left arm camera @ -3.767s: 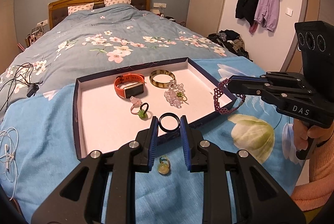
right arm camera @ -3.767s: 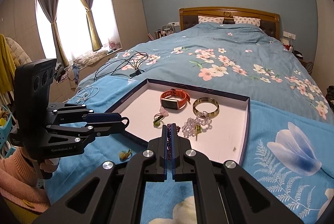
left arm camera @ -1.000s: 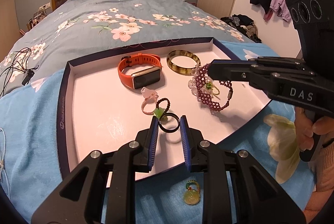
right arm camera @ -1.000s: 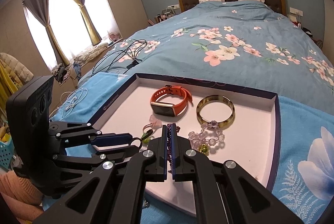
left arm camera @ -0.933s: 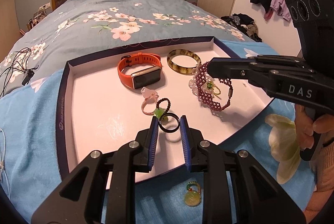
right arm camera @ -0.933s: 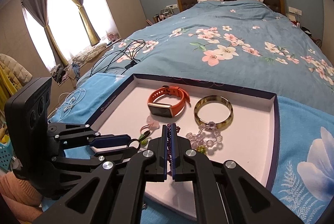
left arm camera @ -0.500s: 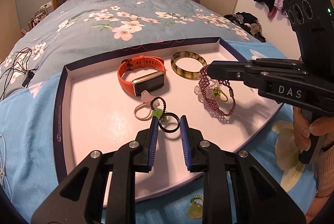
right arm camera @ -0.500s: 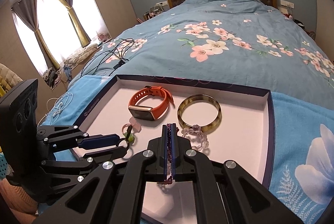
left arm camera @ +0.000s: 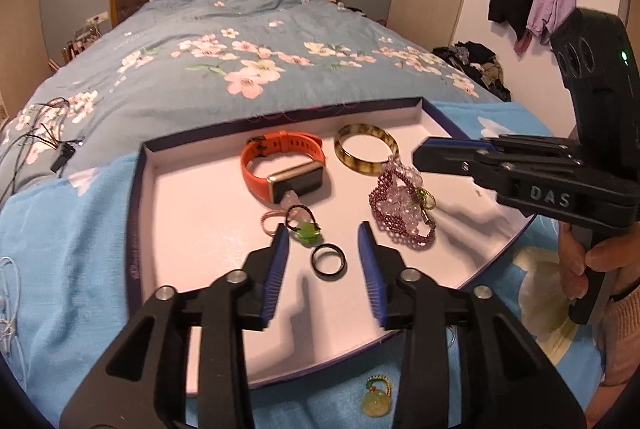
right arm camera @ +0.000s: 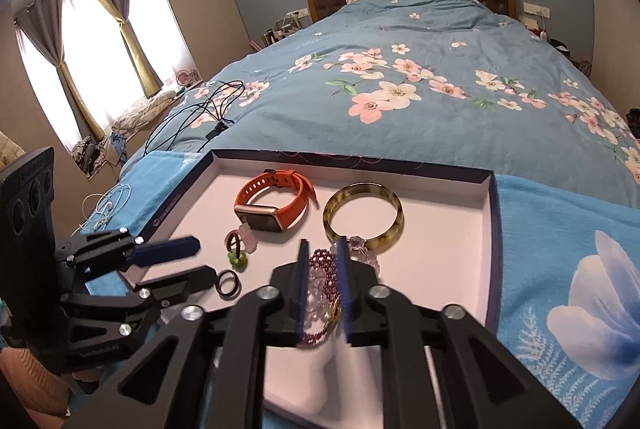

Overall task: Organize jewelry
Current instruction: 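Open both tools to drop the bracelet and ring, then withdraw, then grasp the green pendant with the left tool while the right tool grasps the silver ring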

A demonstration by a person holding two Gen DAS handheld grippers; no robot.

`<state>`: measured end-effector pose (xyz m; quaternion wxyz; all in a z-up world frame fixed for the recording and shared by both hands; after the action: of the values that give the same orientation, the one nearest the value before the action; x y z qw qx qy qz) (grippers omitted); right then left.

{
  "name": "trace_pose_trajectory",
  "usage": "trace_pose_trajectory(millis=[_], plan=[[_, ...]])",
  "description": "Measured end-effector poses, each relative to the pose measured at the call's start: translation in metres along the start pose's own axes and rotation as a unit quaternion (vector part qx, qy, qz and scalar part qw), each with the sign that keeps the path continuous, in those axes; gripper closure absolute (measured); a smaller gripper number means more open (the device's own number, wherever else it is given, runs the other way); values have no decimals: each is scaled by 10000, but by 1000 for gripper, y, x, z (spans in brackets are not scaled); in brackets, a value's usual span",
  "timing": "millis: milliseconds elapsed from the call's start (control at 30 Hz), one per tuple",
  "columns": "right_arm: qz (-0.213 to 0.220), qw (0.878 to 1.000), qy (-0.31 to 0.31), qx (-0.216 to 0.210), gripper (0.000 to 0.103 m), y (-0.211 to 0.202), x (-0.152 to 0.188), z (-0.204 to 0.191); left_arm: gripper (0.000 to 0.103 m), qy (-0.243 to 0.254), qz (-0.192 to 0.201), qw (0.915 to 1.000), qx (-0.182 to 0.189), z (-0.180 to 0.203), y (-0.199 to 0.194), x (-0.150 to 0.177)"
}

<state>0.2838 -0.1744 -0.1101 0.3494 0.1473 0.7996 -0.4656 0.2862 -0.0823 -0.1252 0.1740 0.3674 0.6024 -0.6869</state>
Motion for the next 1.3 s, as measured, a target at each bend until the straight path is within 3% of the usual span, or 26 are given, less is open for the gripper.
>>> trace_pose_trajectory(millis=[267, 533, 833, 1300], plan=[[267, 9992, -265, -95, 77, -40, 8, -22, 60, 113, 432, 9989, -174, -8, -48, 2], [67, 9962, -761, -419, 75, -62, 47, -62, 58, 412, 534, 9977, 0, -1, -89, 40], [-530, 9953, -700, -403, 75, -35, 93, -69, 57, 469, 217, 9986, 134, 11, -86, 76], [-890, 9929, -786, -59, 73, -8, 99, -70, 57, 487, 7, 9986, 227, 16, -77, 84]])
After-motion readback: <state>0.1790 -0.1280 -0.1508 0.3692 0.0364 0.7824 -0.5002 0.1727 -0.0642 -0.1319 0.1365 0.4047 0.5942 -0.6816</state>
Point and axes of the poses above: each gripper's, at about its wrist camera, not at the fingertips, and y roughly the way its jaws point, z to its right, x to its underside, the point moved 10 cm from there along y, roughly the way its jaws point, and after that the axes turned 7 degrees about -x, right-handed, at the moved point
